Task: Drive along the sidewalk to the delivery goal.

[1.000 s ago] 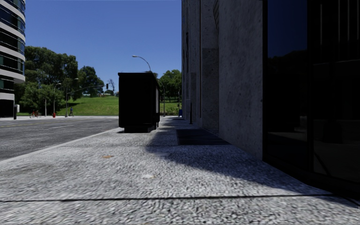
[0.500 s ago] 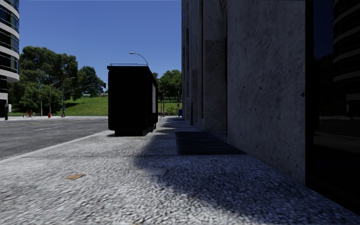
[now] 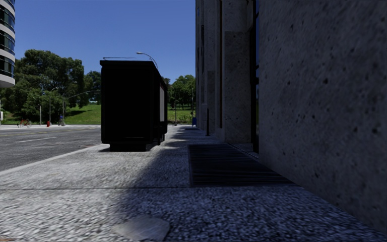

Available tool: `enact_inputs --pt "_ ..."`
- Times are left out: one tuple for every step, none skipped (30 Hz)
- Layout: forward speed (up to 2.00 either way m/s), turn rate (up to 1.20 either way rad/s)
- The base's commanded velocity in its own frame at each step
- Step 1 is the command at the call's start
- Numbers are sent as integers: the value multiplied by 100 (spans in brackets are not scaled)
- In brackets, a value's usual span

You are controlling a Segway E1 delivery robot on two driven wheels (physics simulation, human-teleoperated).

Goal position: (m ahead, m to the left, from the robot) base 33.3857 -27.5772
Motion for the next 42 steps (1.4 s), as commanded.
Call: enact_inputs --pt "200 14" --pt "200 11" --pt "200 0" --pt "200 0" --pt "200 0" --pt "200 0" --pt "200 0" --pt "200 0" --pt "200 0" --pt "200 0" --pt "200 0" --pt "200 0" --pt "200 0" --pt "200 0" --pt "200 0" --pt "200 0" --pt "200 0" --pt "200 0" --pt "200 0" --pt "200 0" --pt "200 0" --pt "200 0" --pt "200 0" --pt "200 0" --pt "200 0" --pt "200 0" --pt "200 0" --pt "200 0" --pt "200 0" --pt "200 0" --pt "200 0" --pt "200 0" --pt "200 0" --pt "200 0" --pt "200 0" --pt "200 0" --pt "200 0" --pt "200 0" --pt "200 0" --pt "200 0" --pt "200 0" --pt "200 0"
